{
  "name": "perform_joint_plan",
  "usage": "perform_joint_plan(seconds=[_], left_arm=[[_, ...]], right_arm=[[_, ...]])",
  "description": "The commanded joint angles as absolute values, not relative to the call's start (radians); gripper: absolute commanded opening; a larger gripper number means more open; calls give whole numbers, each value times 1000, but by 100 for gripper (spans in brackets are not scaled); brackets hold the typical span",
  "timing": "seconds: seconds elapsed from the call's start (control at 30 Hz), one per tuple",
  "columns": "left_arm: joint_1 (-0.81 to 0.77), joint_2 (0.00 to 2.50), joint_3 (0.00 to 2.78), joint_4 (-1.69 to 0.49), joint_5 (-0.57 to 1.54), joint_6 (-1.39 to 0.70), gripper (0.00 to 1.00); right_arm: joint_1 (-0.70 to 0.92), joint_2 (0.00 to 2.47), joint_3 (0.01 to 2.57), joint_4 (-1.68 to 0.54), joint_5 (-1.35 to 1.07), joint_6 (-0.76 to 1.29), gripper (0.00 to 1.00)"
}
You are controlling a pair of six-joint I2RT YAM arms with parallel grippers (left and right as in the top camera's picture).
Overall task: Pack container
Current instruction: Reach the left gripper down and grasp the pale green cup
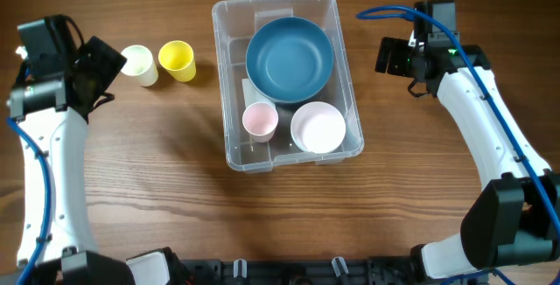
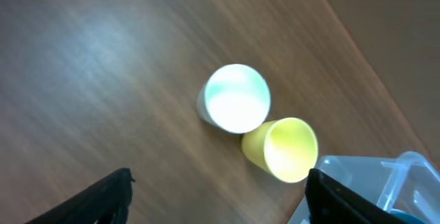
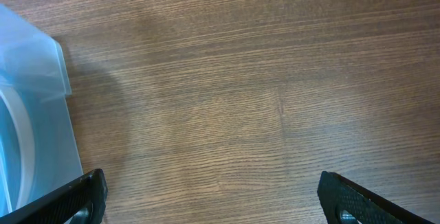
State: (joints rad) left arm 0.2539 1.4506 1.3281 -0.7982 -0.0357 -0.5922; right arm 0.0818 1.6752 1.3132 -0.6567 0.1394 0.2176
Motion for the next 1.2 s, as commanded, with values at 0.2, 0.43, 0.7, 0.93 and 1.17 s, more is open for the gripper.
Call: perform_joint_plan(seconds=[0.2, 0.43, 0.7, 0.93, 1.17], left_arm=[[225, 1712, 1322, -670, -38, -715, 83], [227, 1784, 1322, -607, -88, -716, 83], [227, 1846, 1322, -516, -88, -737, 78], [227, 1862, 1322, -493, -87, -746, 60], [227, 1886, 1322, -485, -87, -746, 56]], right_arm=[[79, 1683, 1310, -654, 160, 210, 100], [79, 1683, 1310, -654, 160, 210, 100], [79, 1683, 1310, -654, 160, 210, 100], [79, 1683, 1310, -654, 160, 210, 100], [79, 1683, 1310, -654, 160, 210, 100]])
